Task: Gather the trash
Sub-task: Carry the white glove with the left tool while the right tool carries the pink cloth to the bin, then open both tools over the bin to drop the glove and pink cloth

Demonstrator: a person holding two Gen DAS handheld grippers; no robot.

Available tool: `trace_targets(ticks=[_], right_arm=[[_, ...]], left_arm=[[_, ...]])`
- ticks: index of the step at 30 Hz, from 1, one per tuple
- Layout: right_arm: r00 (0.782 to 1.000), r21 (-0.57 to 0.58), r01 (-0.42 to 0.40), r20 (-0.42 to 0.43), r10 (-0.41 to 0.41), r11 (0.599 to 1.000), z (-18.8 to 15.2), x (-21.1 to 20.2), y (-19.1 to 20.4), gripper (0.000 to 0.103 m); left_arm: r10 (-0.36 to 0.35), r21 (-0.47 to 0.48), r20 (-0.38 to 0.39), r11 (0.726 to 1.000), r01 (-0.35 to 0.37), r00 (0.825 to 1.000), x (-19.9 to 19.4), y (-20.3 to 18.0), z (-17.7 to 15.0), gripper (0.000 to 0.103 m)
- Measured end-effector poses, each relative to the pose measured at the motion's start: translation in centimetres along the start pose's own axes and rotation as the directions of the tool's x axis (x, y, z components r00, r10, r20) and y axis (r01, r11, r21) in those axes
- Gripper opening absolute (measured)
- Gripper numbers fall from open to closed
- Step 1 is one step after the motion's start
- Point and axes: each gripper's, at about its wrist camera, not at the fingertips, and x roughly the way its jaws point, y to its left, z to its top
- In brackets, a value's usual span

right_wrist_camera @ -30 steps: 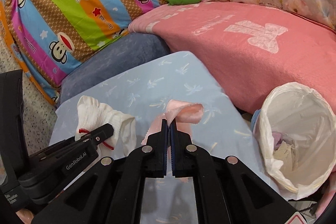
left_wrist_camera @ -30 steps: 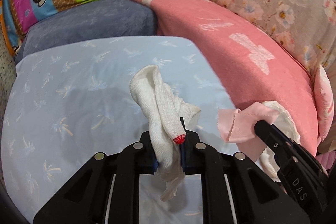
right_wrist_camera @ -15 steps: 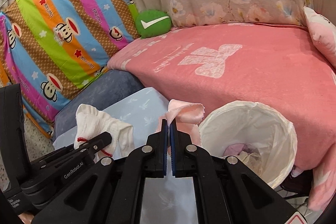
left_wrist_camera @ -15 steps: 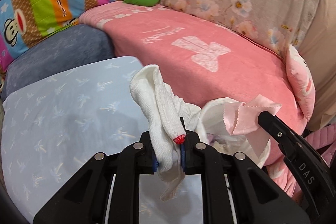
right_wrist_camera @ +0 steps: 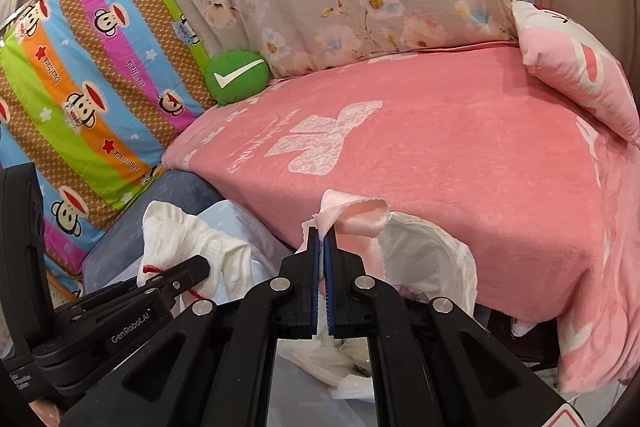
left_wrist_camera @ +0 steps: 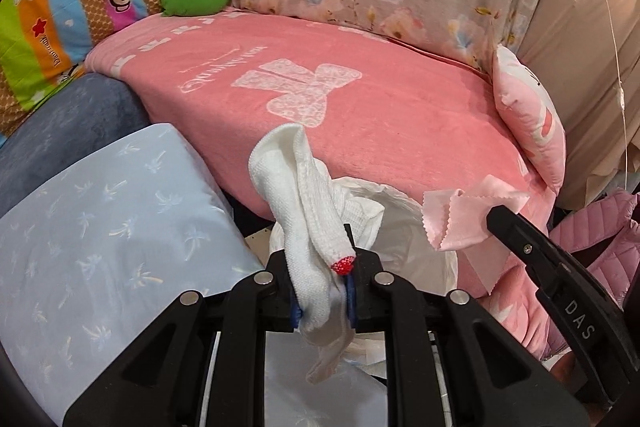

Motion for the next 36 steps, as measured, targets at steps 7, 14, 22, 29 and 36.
trace_targets(ticks=[7, 14, 22, 29, 36], right_arm=[[1.0, 0.025, 0.015, 0.008, -0.015, 1.0, 0.2, -0.1, -1.7, 0.003], [1.0, 0.024, 0.017, 0.004, -0.017, 1.0, 0.1, 0.2, -2.0, 0.003], [1.0, -0.007, 0.001, -0.013, -0.001, 1.0, -0.1, 1.0, -0.6, 0.003], [1.0, -0.038, -0.005, -0.028, 0.004, 0.999, -0.1, 1.7, 0.7, 0.01], [0.999, -0.065, 0.012, -0.041, -0.014, 0.998, -0.3, 1.8, 1.6, 0.027]], left_arm=[[-0.007, 0.056, 0.007, 0.998, 0.006, 1.0, 0.7, -2.2, 0.2, 0.04], [0.02, 0.038, 0.035, 0.999, -0.021, 0.999, 0.3, -2.0, 0.4, 0.066], [0.061, 0.011, 0.044, 0.998, -0.061, 0.997, -0.1, -0.7, 0.1, 0.067], [0.096, -0.026, 0.052, 0.995, -0.095, 0.994, -0.4, 0.8, 0.0, 0.075], [0.116, -0.05, 0.06, 0.992, -0.113, 0.991, -0.9, 2.2, -0.3, 0.077]])
